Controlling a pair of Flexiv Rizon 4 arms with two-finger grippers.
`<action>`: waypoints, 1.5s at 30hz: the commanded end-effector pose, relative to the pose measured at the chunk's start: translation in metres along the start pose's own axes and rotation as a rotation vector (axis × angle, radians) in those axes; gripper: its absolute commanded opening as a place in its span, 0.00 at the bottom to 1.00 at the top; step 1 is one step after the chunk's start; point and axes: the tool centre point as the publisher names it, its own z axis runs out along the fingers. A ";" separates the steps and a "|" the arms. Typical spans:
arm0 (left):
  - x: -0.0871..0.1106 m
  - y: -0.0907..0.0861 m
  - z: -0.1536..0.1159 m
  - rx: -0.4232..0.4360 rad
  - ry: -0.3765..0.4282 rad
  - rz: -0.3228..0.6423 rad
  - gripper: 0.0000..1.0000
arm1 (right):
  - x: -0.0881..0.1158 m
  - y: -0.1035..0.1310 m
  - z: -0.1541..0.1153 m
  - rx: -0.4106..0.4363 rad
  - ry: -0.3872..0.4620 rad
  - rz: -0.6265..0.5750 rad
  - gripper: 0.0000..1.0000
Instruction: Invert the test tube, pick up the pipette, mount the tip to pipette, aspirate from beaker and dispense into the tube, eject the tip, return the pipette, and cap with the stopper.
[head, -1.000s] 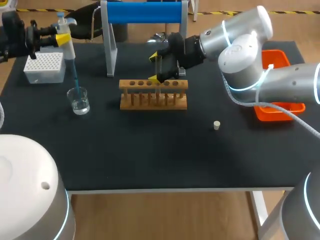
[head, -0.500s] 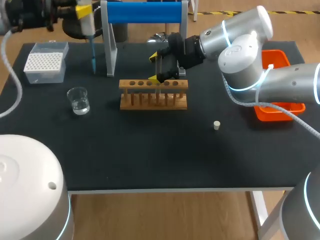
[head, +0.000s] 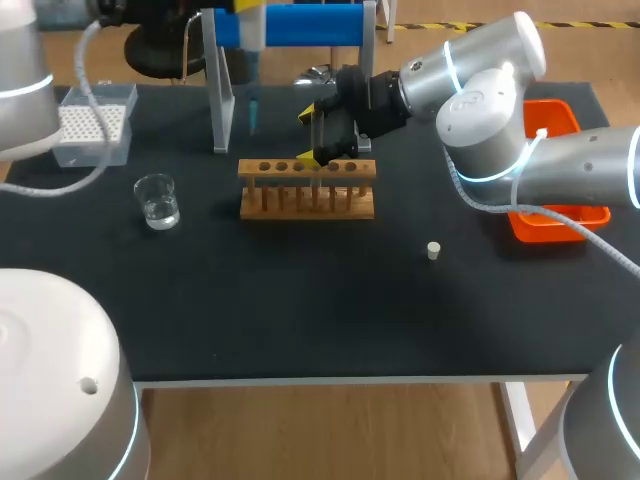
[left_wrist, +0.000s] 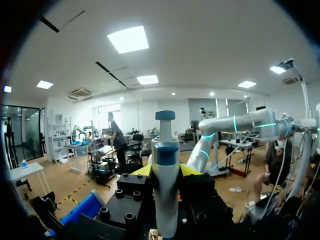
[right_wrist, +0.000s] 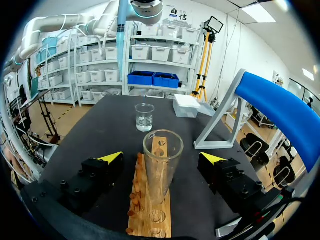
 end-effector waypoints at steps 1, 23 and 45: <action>-0.017 0.002 0.022 0.004 0.044 0.000 0.00 | 0.000 0.000 -0.001 0.003 0.002 0.001 1.00; -0.017 0.002 0.022 0.004 0.044 0.000 0.00 | 0.000 0.000 -0.001 0.003 0.002 0.001 1.00; -0.017 0.002 0.022 0.004 0.044 0.000 0.00 | 0.002 0.002 0.004 0.018 0.001 -0.010 1.00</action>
